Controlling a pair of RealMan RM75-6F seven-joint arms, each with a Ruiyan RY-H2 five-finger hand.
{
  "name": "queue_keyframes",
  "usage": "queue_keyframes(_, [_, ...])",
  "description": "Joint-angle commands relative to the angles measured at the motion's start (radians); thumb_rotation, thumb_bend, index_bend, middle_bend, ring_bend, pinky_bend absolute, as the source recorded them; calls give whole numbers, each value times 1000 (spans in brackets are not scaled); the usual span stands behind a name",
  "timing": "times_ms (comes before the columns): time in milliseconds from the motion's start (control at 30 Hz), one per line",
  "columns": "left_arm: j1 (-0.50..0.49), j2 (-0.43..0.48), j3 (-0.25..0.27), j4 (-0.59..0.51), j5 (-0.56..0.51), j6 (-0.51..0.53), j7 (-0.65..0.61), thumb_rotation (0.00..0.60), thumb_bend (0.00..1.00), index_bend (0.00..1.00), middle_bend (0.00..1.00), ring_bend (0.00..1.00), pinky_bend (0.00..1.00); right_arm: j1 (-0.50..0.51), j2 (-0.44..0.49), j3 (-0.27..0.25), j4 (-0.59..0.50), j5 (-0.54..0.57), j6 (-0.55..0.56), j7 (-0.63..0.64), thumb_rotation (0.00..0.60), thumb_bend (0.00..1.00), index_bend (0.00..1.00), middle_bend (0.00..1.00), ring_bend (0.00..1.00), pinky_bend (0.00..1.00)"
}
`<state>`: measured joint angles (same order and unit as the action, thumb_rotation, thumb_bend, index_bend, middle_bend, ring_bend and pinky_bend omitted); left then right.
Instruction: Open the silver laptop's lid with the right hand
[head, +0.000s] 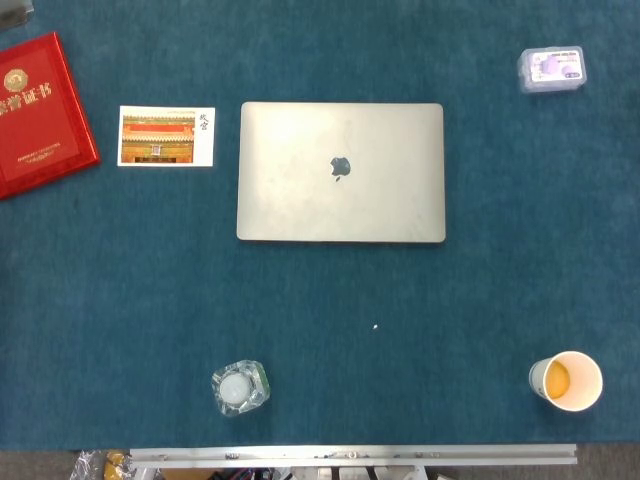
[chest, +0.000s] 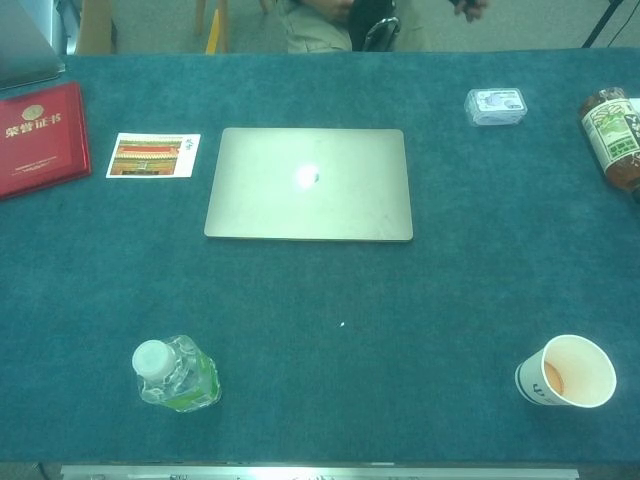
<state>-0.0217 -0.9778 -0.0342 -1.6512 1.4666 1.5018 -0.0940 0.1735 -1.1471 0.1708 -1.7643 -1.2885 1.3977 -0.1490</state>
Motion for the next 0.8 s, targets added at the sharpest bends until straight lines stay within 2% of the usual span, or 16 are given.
queue_keyframes(33, [2,4,-1,0,-1,4,-5,600,416,190,145,54,70,9,3,-3,-11,-20,-5,-4,600,169,124,205,88,186])
queue_keyframes(333, [8,15,-2,2,7,18,-25,600,416,190,145,54,70,70,4,-18,-66,-91,-72,-45,600,168,124,205,88,186])
queue_keyframes(467, [16,25,-3,-5,15,39,-27,600,416,190,145,54,70,104,3,-23,-87,-109,-114,-82,600,104,124,205,88,186])
queue_keyframes(800, [26,48,0,-27,32,61,-23,600,417,190,145,54,70,204,-48,-16,-124,-109,-220,-173,600,28,124,205,88,187])
